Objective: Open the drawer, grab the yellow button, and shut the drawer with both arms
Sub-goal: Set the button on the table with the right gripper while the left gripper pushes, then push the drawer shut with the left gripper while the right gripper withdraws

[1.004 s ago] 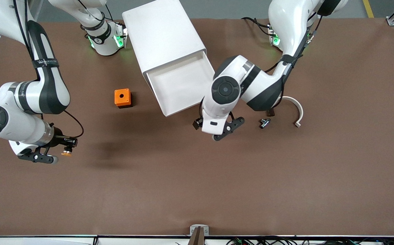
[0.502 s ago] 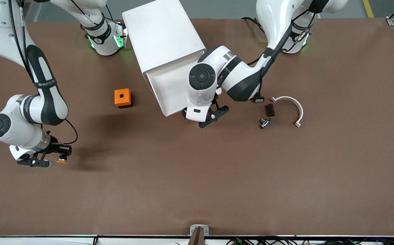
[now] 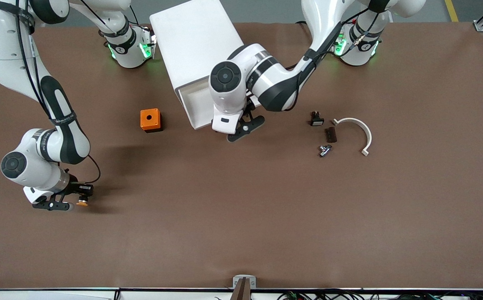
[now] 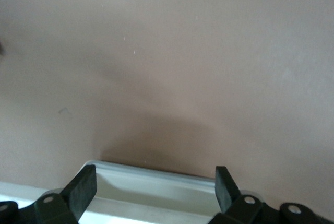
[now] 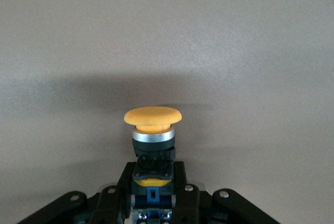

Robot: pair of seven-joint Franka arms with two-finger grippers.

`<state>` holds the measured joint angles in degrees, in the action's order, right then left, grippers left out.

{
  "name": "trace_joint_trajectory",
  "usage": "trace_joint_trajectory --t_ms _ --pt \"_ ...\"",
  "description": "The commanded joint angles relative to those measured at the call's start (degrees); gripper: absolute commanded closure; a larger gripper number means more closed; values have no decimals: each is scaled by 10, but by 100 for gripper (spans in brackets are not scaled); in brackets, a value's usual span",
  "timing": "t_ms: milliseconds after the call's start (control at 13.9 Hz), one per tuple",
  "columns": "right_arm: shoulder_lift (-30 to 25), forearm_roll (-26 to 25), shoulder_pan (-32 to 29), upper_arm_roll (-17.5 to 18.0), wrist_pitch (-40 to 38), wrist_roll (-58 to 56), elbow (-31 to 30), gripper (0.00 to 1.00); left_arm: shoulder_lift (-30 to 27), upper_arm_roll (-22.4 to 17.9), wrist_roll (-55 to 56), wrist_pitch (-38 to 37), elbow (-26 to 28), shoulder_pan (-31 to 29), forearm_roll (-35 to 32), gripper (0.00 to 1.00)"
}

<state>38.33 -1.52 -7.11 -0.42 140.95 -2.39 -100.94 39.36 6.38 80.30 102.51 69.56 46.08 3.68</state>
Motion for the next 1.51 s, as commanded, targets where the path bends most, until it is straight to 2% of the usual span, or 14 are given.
trace_joint_trajectory --t_ms 0,72,143,215,287,645,1004,1219,1434 --pt "20 -1 -15 13 0 -27 28 100 -11 13 22 6 18 14 -5 0" --pt "23 -1 -14 13 0 -28 28 98 -10 18 32 6 18 17 -3 0" --pt "23 -2 -13 13 0 -29 29 80 -10 25 37 6 18 18 -2 0" --pt "23 -2 -12 13 0 -28 31 38 -10 36 40 6 19 18 -2 0" --pt "23 -2 -13 13 2 -27 32 1 -10 44 49 6 18 18 -2 0" --pt "6 -2 -6 14 -22 -27 35 0 -8 55 69 23 17 26 49 0" --pt "-104 -2 6 23 -187 -15 31 0 -6 55 69 23 24 31 106 0" --pt "-176 29 21 30 -279 25 24 0 -6 55 69 23 28 30 128 0" --pt "-247 31 60 30 -321 75 0 0 -6 55 68 23 29 28 135 0"
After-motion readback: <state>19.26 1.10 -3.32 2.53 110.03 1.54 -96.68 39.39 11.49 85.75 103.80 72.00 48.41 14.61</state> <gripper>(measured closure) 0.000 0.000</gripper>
